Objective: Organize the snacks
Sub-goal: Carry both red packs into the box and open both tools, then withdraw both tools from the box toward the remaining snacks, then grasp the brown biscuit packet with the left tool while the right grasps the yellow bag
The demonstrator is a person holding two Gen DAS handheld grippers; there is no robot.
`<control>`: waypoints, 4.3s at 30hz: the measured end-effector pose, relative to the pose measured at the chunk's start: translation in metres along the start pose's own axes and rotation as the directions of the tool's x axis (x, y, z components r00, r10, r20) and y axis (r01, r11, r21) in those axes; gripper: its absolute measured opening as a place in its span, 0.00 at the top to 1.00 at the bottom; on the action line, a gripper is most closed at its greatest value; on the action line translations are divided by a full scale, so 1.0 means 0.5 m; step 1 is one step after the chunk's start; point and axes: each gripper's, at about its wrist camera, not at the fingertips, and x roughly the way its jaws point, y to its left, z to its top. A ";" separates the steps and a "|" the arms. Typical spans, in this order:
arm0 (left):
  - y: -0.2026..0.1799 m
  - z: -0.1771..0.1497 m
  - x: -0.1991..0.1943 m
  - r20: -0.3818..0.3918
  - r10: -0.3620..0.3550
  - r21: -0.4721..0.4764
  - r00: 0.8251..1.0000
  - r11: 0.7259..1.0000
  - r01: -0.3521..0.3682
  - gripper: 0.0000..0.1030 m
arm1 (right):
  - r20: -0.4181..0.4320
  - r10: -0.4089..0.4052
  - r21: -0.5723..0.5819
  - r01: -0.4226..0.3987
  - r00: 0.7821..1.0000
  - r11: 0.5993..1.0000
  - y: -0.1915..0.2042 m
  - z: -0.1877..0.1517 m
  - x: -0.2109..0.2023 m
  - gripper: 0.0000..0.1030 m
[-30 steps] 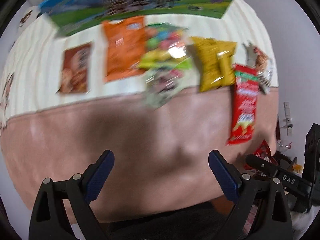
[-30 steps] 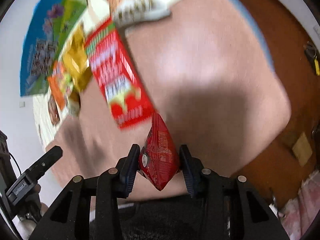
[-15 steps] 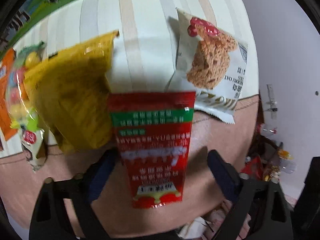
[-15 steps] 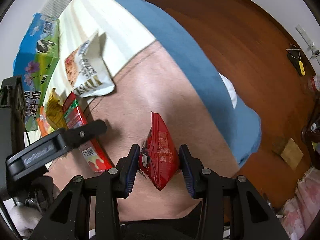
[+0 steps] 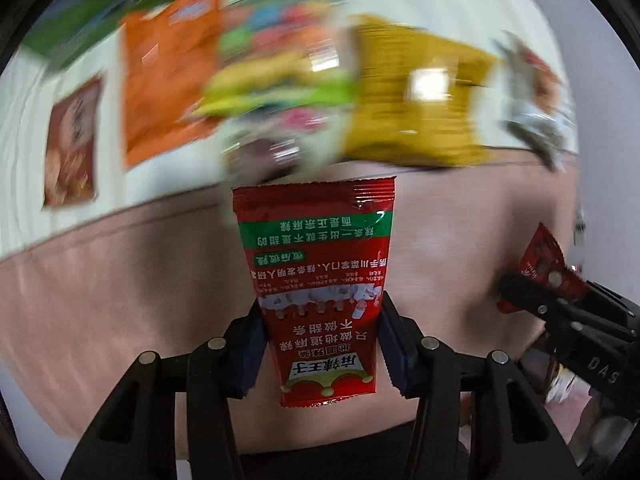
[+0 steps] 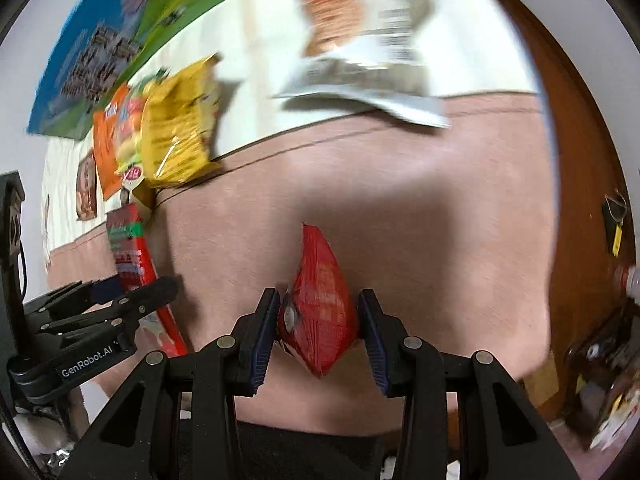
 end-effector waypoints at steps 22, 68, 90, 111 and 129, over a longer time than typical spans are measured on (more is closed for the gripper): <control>0.064 0.010 -0.245 0.236 -0.137 -0.050 0.962 0.987 0.153 0.56 | 0.129 0.197 -0.013 -0.197 0.972 0.980 0.075 0.039 -0.152 0.64; 0.334 0.487 -0.264 0.127 -0.025 -0.200 0.992 0.979 0.050 0.11 | 0.072 0.022 -0.243 -0.004 0.997 0.970 0.460 0.520 -0.055 0.06; 0.285 0.265 -0.456 0.470 0.100 -0.199 0.877 0.980 -0.005 0.11 | 0.304 0.069 -0.214 -0.003 0.950 0.977 0.410 0.335 -0.270 0.04; 0.348 0.181 -0.101 0.144 0.153 -0.276 0.978 0.955 -0.109 0.11 | 0.089 -0.024 0.031 0.021 0.996 0.999 0.221 0.189 0.027 0.24; 0.319 0.004 -0.034 0.088 0.014 -0.280 0.996 0.960 0.011 0.45 | -0.029 -0.043 -0.132 0.039 0.999 0.991 0.178 0.071 0.034 0.45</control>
